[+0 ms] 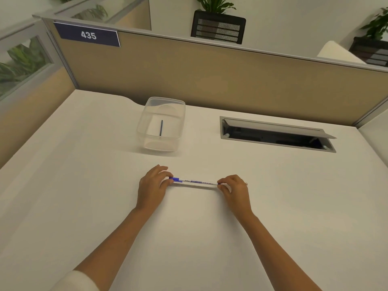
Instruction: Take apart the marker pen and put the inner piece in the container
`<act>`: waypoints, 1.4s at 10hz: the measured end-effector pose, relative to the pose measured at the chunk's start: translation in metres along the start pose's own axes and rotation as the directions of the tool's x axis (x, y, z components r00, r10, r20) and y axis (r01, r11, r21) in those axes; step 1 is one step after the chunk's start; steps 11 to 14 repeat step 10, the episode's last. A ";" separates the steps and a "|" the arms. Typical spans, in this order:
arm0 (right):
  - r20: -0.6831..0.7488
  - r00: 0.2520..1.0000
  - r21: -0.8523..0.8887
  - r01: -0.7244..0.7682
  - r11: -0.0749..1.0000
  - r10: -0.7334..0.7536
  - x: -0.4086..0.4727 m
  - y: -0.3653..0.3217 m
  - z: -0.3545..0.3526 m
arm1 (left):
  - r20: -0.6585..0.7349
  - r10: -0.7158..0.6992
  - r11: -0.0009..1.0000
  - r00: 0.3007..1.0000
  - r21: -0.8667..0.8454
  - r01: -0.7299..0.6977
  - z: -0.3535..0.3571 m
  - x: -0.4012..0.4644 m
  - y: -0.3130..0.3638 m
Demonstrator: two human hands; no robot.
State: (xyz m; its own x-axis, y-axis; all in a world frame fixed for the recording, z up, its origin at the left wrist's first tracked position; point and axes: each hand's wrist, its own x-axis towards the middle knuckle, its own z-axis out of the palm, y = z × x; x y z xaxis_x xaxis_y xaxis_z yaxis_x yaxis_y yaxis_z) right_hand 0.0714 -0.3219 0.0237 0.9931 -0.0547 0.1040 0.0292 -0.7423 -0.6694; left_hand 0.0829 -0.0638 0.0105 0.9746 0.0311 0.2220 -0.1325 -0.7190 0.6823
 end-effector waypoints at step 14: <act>-0.110 0.989 -0.216 0.072 0.974 -0.098 -0.026 0.026 0.017 | 0.150 0.033 0.990 0.988 0.129 -0.052 0.003 -0.016 -0.020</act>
